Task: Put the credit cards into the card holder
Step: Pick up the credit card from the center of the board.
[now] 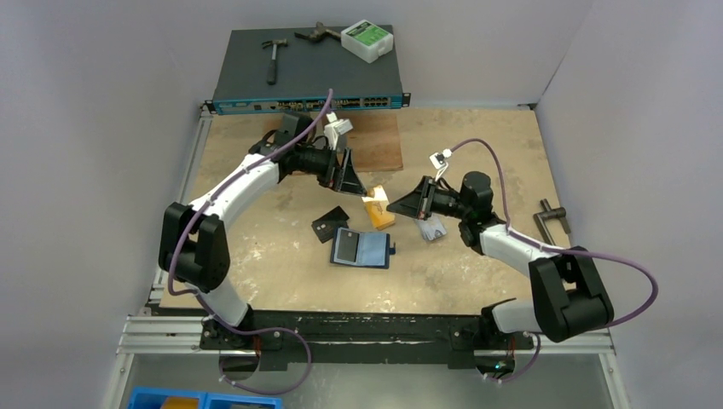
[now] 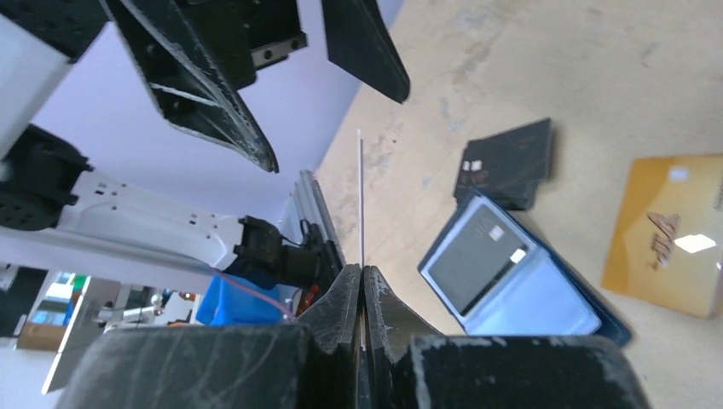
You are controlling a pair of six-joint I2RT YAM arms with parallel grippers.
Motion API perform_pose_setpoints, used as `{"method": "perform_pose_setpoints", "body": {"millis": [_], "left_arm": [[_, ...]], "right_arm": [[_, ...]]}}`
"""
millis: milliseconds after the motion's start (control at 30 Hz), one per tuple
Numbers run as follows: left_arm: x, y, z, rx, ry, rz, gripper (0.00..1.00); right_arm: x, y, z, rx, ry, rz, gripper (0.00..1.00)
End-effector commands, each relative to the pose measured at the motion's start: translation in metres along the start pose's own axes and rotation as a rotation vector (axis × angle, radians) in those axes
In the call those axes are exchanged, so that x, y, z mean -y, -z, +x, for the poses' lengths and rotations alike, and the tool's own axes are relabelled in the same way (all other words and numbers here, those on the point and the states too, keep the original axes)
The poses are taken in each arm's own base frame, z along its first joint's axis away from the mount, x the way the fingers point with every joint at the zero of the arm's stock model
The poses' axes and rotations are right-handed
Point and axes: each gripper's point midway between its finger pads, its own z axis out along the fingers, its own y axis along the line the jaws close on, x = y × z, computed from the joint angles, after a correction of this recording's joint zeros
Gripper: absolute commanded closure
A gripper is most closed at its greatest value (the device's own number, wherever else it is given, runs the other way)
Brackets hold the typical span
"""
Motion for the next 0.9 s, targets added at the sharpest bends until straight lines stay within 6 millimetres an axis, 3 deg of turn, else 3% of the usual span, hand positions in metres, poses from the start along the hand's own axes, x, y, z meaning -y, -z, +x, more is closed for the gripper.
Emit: {"method": "perform_pose_setpoints", "body": {"millis": [0, 67, 400, 567, 833, 867], "left_arm": [[0.032, 0.014, -0.013, 0.059, -0.044, 0.106, 0.17], [0.035, 0.015, -0.012, 0.058, -0.053, 0.121, 0.20], [0.056, 0.019, -0.016, 0.075, -0.046, 0.200, 0.63], [0.065, 0.019, -0.018, 0.083, -0.061, 0.222, 0.66], [0.074, 0.019, -0.020, 0.081, -0.083, 0.230, 0.93], [0.075, 0.019, -0.020, 0.079, -0.090, 0.229, 0.94]], "right_arm": [[-0.043, 0.004, -0.014, 0.014, 0.066, -0.178, 1.00], [-0.048, 0.003, -0.017, 0.014, 0.059, -0.198, 1.00], [-0.053, -0.003, -0.035, 0.061, 0.059, -0.194, 1.00], [-0.053, -0.007, -0.033, 0.060, 0.054, -0.194, 1.00], [-0.053, -0.016, -0.026, 0.029, 0.060, -0.172, 1.00], [-0.055, -0.017, -0.025, 0.024, 0.065, -0.174, 0.95]]}}
